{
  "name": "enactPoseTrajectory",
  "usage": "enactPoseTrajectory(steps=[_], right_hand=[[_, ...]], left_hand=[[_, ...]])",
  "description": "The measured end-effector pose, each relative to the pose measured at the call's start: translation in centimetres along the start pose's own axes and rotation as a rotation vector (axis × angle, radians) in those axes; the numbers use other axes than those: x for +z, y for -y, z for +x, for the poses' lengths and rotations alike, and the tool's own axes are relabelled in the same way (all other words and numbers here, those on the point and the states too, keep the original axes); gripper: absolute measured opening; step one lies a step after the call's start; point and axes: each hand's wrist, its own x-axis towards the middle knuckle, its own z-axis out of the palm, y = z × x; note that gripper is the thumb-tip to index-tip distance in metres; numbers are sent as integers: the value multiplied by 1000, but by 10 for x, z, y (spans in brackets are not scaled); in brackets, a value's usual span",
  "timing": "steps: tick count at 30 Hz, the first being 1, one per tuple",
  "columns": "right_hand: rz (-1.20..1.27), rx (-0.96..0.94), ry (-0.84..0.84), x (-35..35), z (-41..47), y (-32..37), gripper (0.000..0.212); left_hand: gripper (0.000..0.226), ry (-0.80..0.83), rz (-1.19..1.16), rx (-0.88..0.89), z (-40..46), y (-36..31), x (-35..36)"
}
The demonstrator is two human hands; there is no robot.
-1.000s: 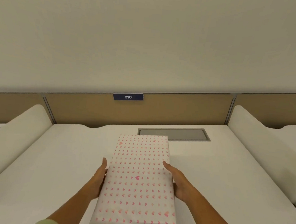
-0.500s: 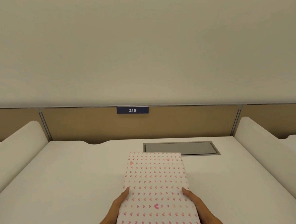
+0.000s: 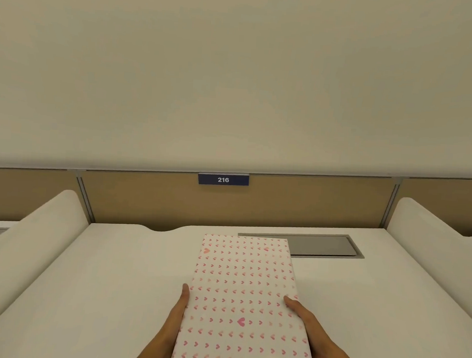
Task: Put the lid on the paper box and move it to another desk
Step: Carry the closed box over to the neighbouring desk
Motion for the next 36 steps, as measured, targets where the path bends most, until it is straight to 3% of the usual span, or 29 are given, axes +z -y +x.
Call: enactPoseTrajectory(steps=[5,14,31,36], right_hand=[[-68,-52,29,26,4,13,93],[-129,-118,17,79,22,31,80],[-141,-184,35,193,82,62,62],[-207,-195,7,227,112,73,64]], left_hand=[[61,29,42,26,-10,-24,-13],[69,40,99,144,-24,-76,-45],[78,-144,214,261,-46,-193,-115],[68,-237,256,311,-59,-222,-134]])
